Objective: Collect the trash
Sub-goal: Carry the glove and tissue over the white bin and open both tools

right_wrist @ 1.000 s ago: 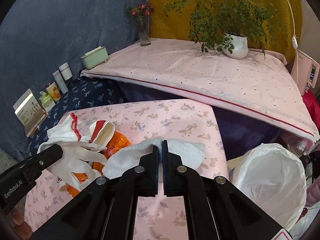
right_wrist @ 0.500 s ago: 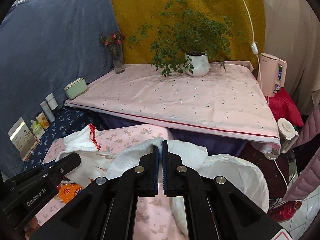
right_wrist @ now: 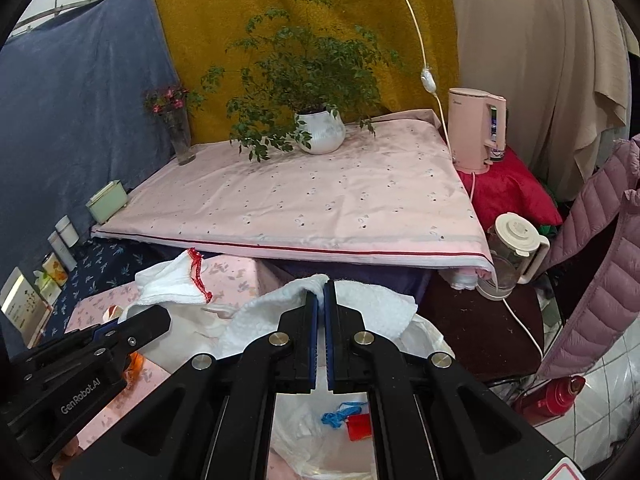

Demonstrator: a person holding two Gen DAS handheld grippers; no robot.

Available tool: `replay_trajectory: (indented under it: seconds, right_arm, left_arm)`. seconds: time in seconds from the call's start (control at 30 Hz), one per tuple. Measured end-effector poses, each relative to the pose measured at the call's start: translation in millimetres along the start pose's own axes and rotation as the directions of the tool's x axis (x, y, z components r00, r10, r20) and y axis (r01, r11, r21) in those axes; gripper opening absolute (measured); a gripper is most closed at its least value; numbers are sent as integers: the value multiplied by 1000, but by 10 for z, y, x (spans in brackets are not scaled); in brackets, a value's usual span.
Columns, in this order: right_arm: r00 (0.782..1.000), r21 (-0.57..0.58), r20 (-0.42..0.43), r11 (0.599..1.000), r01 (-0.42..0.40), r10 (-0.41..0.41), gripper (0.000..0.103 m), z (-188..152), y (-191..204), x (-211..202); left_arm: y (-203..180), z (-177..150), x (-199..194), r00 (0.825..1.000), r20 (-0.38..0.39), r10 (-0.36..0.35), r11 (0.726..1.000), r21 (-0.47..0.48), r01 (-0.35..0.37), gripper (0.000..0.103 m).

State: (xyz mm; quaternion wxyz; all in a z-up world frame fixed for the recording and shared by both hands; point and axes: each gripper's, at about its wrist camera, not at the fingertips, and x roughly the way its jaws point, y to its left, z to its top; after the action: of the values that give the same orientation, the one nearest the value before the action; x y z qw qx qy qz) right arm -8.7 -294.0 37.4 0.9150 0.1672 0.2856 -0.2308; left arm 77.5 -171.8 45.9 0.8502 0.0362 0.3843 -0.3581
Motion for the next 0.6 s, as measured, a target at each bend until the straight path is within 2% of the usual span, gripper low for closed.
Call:
replay_trajectory:
  seconds: [0.27,0.43,0.47,0.5,0.53,0.57,0.6]
  right_arm:
    - [999,38,-39,999,27,-26,3,-128,-349,82]
    - [998,55,-57,998,38,-35,4,-191,-452,147]
    - [998,57,-60,998,40,-37,5,-198,-464,160]
    - [998,59,-55,997,46,-43,7,-204,-475,161]
    - [997,58,-52,997,56,-53,14,-207,-481,162]
    - [997,57,-51,996,65,-62,22,-210,-487,162]
    - [997,59,-47,996,67,-64,26,-219,-481,156]
  left_arm:
    - [-317,-103,297,998,-57,-25,998,54,28,13]
    - [-383,-167,420,997,-79,-25,998,64,30,17]
    - [-386,-176,430,997,-78,-19,998,62,24,29]
    - [-386,-179,439,997,-76,-9,998,61,14,46]
    - [-384,-184,435,998,-66,2,998,59,2,52]
    - [-380,-184,428,998,-54,12,998,59,-9,54]
    - [-377,-181,429,999,-49,20,998,61,-17,54]
